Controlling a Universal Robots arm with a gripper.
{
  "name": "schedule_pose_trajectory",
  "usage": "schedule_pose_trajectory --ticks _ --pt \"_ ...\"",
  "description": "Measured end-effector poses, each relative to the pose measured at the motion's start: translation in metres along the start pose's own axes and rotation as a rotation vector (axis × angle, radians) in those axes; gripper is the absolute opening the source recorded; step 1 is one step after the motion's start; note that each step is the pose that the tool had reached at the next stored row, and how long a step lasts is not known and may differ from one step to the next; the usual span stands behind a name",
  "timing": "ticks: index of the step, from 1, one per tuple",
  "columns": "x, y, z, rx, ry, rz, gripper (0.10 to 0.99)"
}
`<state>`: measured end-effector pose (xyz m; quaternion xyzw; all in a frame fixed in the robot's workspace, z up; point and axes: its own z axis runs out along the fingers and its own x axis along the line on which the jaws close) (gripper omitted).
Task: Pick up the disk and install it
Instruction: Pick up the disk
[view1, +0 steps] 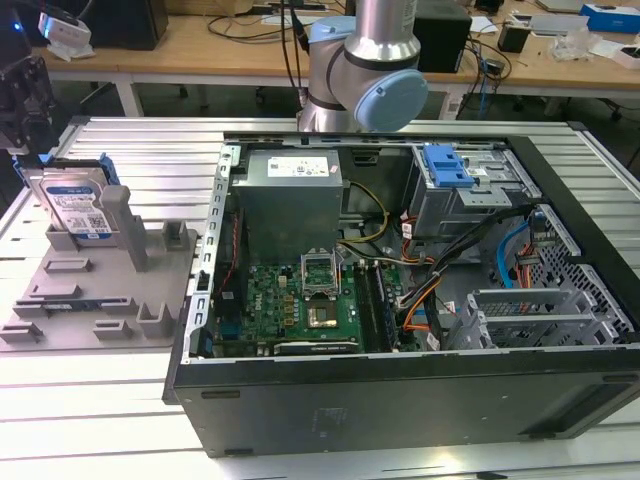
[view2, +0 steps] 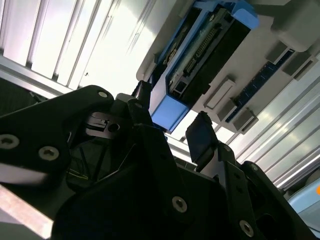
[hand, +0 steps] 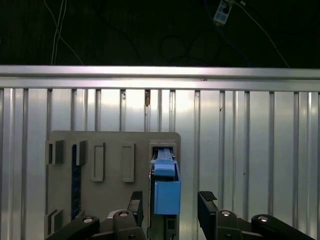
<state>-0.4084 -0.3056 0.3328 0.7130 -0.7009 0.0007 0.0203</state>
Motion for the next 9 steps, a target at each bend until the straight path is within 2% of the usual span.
schedule_pose_trajectory --ticks 9 --pt "0.0022 0.0006 0.005 -0.001 0.0 0.0 0.557"
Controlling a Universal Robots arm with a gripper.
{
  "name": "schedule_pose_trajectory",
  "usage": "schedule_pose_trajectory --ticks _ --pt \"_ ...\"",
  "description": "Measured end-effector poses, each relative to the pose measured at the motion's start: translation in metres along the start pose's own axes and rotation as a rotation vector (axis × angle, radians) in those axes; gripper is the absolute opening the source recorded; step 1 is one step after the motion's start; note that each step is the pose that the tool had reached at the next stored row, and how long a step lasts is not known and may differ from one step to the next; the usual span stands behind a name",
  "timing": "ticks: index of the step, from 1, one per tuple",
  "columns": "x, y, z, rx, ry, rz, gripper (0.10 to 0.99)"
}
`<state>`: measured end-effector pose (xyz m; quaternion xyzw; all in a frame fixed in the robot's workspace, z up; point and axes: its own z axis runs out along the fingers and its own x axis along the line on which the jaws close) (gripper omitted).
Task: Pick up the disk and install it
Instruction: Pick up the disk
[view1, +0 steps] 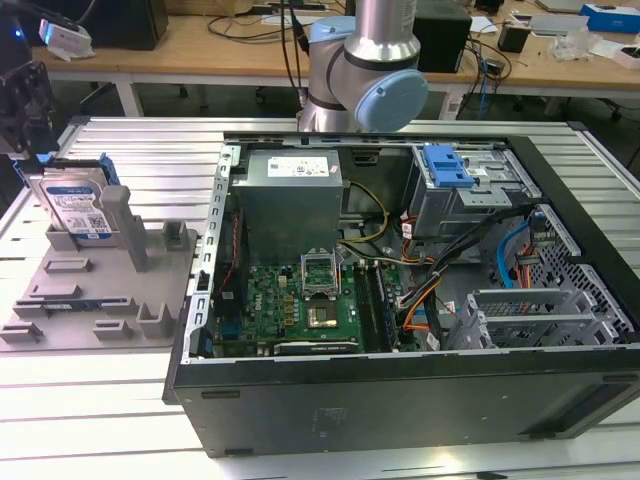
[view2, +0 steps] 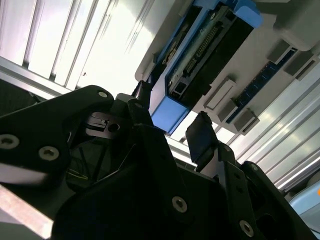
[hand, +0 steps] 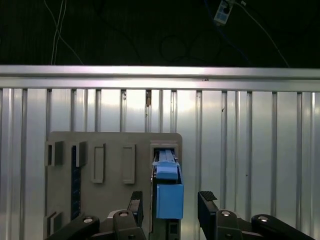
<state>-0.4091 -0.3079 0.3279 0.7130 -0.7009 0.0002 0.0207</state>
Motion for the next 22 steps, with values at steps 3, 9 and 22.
schedule_pose_trajectory --ticks 3,9,22 --pt "0.0014 0.0001 0.001 0.0 -0.0001 0.0 0.557" --pt "0.0029 0.0001 0.0064 0.0 0.0 0.0 0.557" --pt "0.0026 0.0002 0.0169 0.0 -0.0001 0.0 0.471"
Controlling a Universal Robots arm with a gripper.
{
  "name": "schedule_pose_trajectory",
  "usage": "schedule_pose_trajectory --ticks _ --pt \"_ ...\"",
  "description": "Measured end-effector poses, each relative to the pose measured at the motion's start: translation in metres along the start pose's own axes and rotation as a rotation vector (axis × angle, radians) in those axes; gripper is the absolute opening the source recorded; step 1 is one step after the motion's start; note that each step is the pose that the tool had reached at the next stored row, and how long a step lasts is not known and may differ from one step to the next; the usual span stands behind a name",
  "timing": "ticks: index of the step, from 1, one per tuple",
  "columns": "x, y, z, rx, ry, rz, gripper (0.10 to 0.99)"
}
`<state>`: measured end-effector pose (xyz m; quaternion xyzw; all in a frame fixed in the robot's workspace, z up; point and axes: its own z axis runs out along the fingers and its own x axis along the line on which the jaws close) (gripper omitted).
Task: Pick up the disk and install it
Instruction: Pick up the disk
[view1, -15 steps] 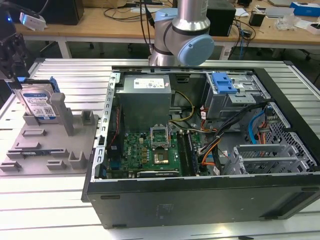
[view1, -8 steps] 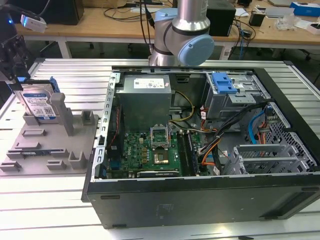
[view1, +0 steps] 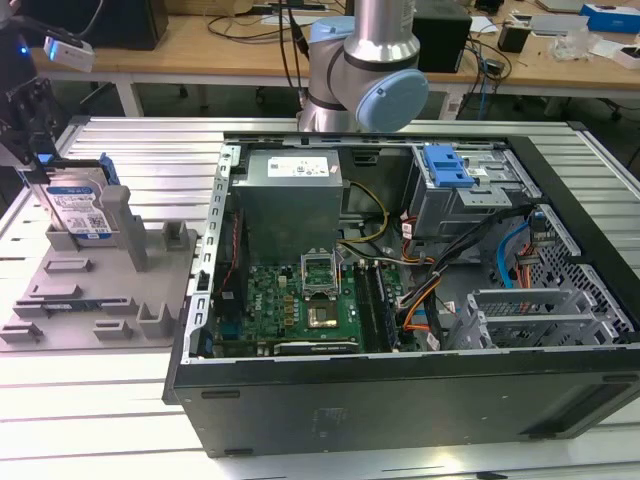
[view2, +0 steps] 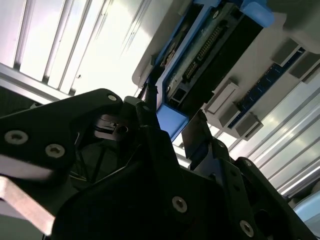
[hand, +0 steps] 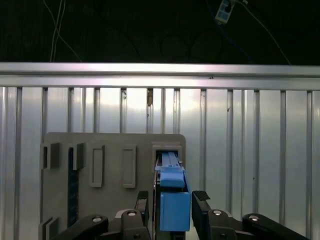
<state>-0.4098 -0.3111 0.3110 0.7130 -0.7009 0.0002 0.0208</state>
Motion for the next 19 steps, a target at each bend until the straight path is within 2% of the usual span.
schedule_pose_trajectory --ticks 19 --pt "-0.0002 0.0005 0.0077 0.001 0.0001 0.0 0.471"
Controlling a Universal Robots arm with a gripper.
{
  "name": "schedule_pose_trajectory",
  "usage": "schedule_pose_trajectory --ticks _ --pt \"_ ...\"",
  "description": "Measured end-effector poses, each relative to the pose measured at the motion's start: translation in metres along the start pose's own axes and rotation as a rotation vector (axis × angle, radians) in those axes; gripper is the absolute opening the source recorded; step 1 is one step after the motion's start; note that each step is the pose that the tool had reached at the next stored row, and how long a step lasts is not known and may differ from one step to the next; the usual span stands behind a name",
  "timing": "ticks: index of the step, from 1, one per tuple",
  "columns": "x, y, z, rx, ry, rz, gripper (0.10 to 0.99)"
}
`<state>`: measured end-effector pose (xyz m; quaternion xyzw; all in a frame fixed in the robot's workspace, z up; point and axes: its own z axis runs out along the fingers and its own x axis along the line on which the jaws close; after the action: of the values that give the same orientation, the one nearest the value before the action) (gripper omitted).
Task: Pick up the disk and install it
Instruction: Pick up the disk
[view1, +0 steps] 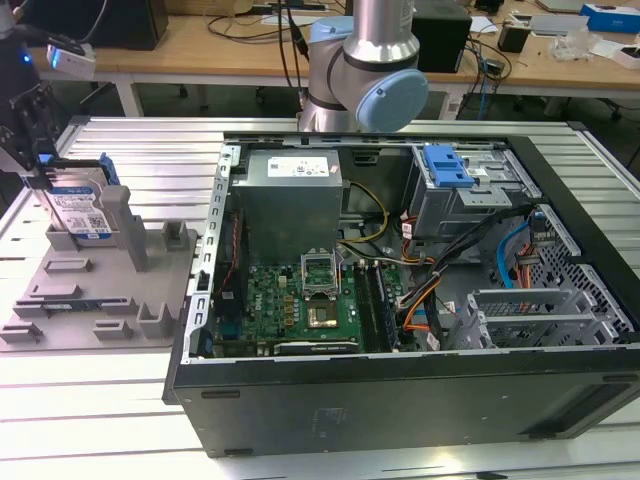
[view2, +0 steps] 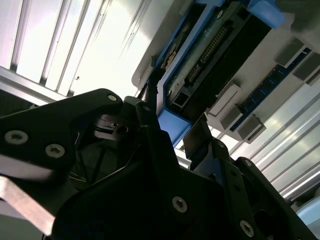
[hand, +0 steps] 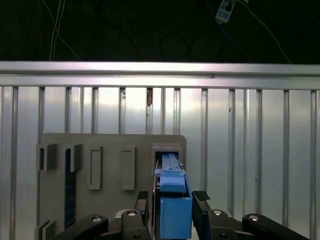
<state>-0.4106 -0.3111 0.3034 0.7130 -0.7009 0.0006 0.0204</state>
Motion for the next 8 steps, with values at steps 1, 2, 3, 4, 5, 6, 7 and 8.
schedule_pose_trajectory --ticks 1,2,3,4,5,6,7,8 --pt "0.0 0.0 0.0003 0.0 0.0 0.0 0.471" --pt "-0.0001 0.0 0.001 0.001 -0.0001 0.0 0.471" --pt "0.0 0.0 0.0014 0.001 0.0001 0.0 0.471" --pt "-0.0001 0.0 0.0016 0.001 0.0001 0.0 0.471" --pt "-0.0001 0.0 0.0016 0.001 0.0 0.0 0.471" --pt "-0.0001 0.0 0.0017 0.001 0.0001 0.0 0.471" --pt "0.0 0.0 0.0017 0.001 0.0 0.0 0.471" --pt "-0.0001 0.0 0.0018 0.001 0.0 0.0 0.471"
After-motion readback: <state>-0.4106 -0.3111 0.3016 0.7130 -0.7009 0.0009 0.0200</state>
